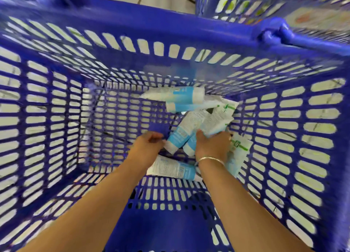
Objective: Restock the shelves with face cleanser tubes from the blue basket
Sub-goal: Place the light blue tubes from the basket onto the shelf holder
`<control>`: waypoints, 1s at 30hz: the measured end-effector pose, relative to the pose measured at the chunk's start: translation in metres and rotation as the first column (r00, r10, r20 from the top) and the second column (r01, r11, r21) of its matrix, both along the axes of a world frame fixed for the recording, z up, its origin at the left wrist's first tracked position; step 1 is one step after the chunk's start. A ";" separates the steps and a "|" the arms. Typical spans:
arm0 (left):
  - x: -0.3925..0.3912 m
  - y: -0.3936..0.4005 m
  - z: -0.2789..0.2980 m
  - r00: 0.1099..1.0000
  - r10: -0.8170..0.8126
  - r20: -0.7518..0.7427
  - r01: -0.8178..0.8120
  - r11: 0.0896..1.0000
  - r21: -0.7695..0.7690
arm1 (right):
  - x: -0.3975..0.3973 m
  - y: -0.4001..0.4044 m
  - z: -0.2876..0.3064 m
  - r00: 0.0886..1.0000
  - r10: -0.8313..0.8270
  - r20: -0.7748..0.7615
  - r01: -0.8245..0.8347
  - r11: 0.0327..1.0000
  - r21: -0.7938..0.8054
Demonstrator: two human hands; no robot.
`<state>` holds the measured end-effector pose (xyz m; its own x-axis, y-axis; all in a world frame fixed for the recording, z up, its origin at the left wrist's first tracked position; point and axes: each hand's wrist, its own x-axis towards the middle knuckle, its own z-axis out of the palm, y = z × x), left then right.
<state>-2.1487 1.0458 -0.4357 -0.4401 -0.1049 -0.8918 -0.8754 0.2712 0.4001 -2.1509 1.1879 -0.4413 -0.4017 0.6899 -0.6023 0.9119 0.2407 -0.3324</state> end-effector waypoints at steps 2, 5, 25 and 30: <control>-0.007 0.006 -0.007 0.999 -0.027 -0.047 0.026 0.999 -0.030 | 0.005 -0.003 0.001 0.998 0.066 0.020 -0.066 0.998 -0.002; -0.010 0.016 -0.016 0.995 -0.094 -0.044 0.092 0.995 -0.038 | 0.014 -0.009 0.001 0.943 0.319 0.096 -0.324 0.945 0.043; 0.003 0.018 -0.030 0.972 -0.190 0.138 0.144 0.947 0.288 | 0.021 0.020 -0.001 0.986 0.118 -0.117 -0.155 0.904 -0.399; 0.028 -0.026 0.012 0.961 0.054 0.271 -0.152 0.921 0.358 | 0.026 0.012 0.031 0.979 -0.182 -0.093 0.102 0.829 -0.549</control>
<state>-2.1207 1.0198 -0.4241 -0.2010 0.2230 -0.9539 -0.9750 0.0488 0.2169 -2.1251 1.2000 -0.4107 -0.4299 0.3271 -0.8416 0.8581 -0.1418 -0.4935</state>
